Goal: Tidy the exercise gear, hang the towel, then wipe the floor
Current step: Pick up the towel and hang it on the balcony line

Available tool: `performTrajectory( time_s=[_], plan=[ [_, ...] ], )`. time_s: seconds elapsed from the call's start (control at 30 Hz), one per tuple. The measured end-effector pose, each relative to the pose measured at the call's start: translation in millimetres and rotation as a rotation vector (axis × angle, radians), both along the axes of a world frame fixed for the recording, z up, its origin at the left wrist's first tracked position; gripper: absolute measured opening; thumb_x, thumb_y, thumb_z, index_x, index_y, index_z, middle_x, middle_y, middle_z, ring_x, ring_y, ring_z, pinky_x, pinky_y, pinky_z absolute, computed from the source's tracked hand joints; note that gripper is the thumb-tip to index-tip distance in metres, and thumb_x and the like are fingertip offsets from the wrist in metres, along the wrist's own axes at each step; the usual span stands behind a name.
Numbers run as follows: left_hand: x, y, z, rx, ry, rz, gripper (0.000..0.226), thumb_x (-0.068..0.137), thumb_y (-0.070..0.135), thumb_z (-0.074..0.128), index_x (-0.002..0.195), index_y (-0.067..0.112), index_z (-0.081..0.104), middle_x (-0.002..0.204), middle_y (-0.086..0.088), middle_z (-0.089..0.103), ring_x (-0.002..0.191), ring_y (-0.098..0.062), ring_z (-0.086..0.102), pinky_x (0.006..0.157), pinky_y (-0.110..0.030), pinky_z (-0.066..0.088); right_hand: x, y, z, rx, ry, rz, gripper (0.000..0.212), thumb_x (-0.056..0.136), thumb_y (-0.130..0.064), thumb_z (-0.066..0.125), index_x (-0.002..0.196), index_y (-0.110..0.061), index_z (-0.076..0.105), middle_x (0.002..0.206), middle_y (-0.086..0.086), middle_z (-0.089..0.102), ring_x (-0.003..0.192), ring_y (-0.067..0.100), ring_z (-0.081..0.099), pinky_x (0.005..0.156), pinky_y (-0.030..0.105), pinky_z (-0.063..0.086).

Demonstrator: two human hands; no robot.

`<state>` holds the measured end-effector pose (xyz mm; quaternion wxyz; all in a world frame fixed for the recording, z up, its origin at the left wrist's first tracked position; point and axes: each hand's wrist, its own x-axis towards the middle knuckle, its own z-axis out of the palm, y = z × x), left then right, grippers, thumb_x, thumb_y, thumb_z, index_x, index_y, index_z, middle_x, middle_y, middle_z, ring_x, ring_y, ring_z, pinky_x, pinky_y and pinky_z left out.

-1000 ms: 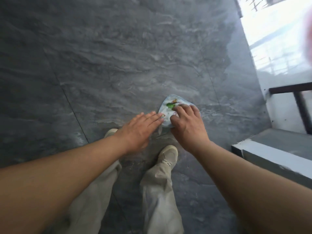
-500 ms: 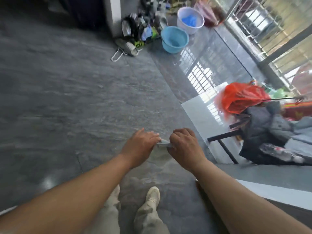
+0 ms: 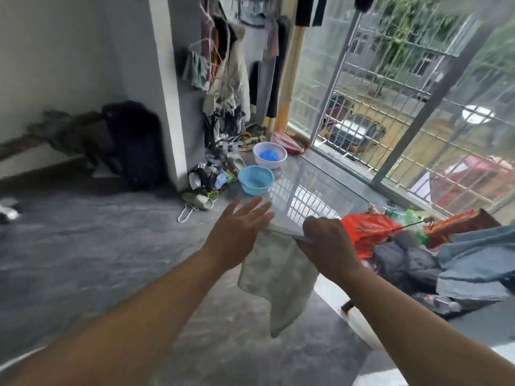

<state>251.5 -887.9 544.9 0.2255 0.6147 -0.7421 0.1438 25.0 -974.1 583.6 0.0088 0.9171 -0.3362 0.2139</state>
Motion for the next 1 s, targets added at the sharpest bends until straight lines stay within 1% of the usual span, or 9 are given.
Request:
performTrajectory(
  time_s=[0.07, 0.17, 0.27, 0.37, 0.47, 0.53, 0.67, 0.8, 1.0],
  plan=[
    [3, -17, 19, -0.018, -0.038, 0.004, 0.052, 0.085, 0.004, 0.059, 0.134, 0.022, 0.058, 0.147, 0.001, 0.051, 0.141, -0.021, 0.041, 0.116, -0.054, 0.026, 1, -16, 11, -0.035, -0.02, -0.005, 0.026, 0.08, -0.041, 0.065, 0.077, -0.017, 0.057, 0.065, 0.004, 0.058, 0.065, 0.033, 0.06, 0.059, 0.04, 0.046],
    [3, -50, 43, -0.018, -0.082, 0.016, 0.056, 0.084, 0.001, 0.045, 0.135, 0.021, 0.056, 0.149, 0.001, 0.049, 0.143, -0.021, 0.039, 0.117, -0.055, 0.023, -5, -48, 22, -0.128, 0.049, -0.001, 0.033, 0.084, -0.046, 0.06, 0.07, -0.016, 0.056, 0.071, 0.004, 0.054, 0.067, 0.033, 0.057, 0.058, 0.038, 0.044],
    [-2, -88, 61, -0.023, -0.116, 0.063, 0.06, 0.082, 0.001, 0.054, 0.137, 0.024, 0.054, 0.151, 0.003, 0.047, 0.143, -0.019, 0.037, 0.119, -0.054, 0.019, -14, -86, 36, -0.152, 0.012, 0.018, 0.041, 0.085, -0.051, 0.062, 0.068, -0.014, 0.054, 0.077, 0.005, 0.054, 0.065, 0.032, 0.054, 0.058, 0.035, 0.038],
    [-9, -128, 77, -0.046, -0.137, 0.128, 0.06, 0.081, 0.003, 0.058, 0.136, 0.027, 0.055, 0.15, 0.006, 0.047, 0.143, -0.017, 0.037, 0.121, -0.05, 0.013, -22, -125, 53, -0.076, -0.06, 0.028, 0.044, 0.086, -0.057, 0.058, 0.065, -0.02, 0.044, 0.067, 0.007, 0.055, 0.061, 0.035, 0.055, 0.056, 0.036, 0.039],
    [-15, -166, 96, -0.054, -0.135, 0.172, 0.061, 0.082, 0.003, 0.062, 0.138, 0.028, 0.055, 0.151, 0.007, 0.046, 0.145, -0.015, 0.033, 0.121, -0.051, 0.013, -29, -163, 70, -0.067, -0.179, 0.042, 0.042, 0.083, -0.05, 0.066, 0.069, -0.027, 0.033, 0.06, 0.007, 0.057, 0.059, 0.037, 0.055, 0.054, 0.032, 0.033],
    [-19, -190, 108, -0.066, -0.153, 0.195, 0.063, 0.082, 0.004, 0.066, 0.139, 0.026, 0.054, 0.151, 0.005, 0.046, 0.145, -0.017, 0.034, 0.12, -0.054, 0.015, -34, -189, 82, -0.112, -0.198, 0.06, 0.039, 0.084, -0.046, 0.068, 0.073, -0.028, 0.035, 0.062, 0.005, 0.058, 0.059, 0.035, 0.056, 0.056, 0.03, 0.032],
    [-21, -234, 126, -0.094, -0.142, 0.225, 0.066, 0.077, 0.005, 0.073, 0.137, 0.024, 0.056, 0.148, 0.005, 0.049, 0.142, -0.018, 0.039, 0.117, -0.056, 0.022, -37, -239, 104, -0.286, -0.061, 0.013, 0.028, 0.084, -0.041, 0.073, 0.08, -0.02, 0.055, 0.072, 0.003, 0.061, 0.063, 0.03, 0.062, 0.058, 0.035, 0.044],
    [-16, -284, 131, -0.109, -0.122, 0.227, 0.066, 0.077, 0.01, 0.076, 0.138, 0.024, 0.055, 0.147, 0.005, 0.05, 0.142, -0.017, 0.038, 0.117, -0.057, 0.024, -34, -282, 127, -0.48, -0.001, -0.002, 0.032, 0.08, -0.037, 0.08, 0.072, -0.015, 0.057, 0.064, 0.004, 0.056, 0.051, 0.028, 0.056, 0.048, 0.033, 0.044],
    [10, -370, 127, -0.15, -0.077, 0.139, 0.067, 0.076, 0.005, 0.07, 0.139, 0.022, 0.055, 0.148, 0.004, 0.048, 0.143, -0.017, 0.036, 0.116, -0.054, 0.025, -8, -365, 124, -0.477, 0.034, -0.052, 0.022, 0.078, -0.024, 0.078, 0.082, -0.012, 0.06, 0.088, 0.011, 0.059, 0.064, 0.031, 0.061, 0.05, 0.034, 0.048]
  ],
)
